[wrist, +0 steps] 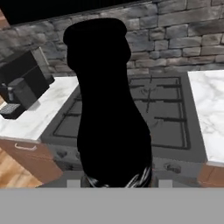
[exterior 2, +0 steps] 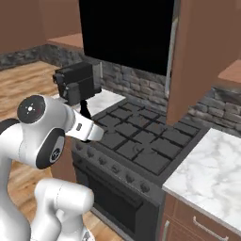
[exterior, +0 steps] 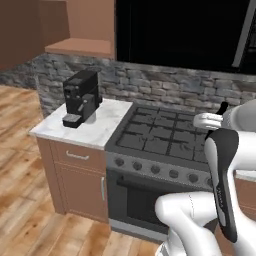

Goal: Sort all alcoholic drinks to one cabinet, and non-alcoholic drinks to the other.

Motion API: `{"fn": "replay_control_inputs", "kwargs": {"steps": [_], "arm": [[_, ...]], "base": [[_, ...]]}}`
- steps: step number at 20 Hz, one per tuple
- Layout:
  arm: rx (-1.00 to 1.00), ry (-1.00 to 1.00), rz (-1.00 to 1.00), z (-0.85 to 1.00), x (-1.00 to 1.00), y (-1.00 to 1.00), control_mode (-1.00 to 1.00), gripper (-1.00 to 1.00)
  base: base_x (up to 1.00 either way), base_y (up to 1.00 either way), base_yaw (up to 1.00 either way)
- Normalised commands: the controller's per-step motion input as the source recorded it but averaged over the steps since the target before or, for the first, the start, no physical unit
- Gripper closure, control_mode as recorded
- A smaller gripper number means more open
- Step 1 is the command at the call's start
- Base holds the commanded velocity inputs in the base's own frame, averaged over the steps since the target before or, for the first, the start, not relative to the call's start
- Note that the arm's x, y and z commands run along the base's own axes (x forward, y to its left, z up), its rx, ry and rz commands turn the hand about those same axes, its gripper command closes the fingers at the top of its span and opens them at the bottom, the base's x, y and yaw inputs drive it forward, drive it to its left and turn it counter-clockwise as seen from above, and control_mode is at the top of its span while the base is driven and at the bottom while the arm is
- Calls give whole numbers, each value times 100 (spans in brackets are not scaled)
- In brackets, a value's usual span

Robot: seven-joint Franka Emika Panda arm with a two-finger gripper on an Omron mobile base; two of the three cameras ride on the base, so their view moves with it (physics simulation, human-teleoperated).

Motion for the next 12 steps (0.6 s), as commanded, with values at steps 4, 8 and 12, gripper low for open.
{"fn": "replay_control_inputs", "kwargs": {"steps": [4, 8, 12], "arm": [[0, 0, 0, 0, 0, 0, 100, 100], [0, 0, 0, 0, 0, 0, 100, 100], [0, 0, 0, 0, 0, 0, 100, 100]], "base": [[49, 64, -47], [59, 73, -47], [39, 78, -45]]}}
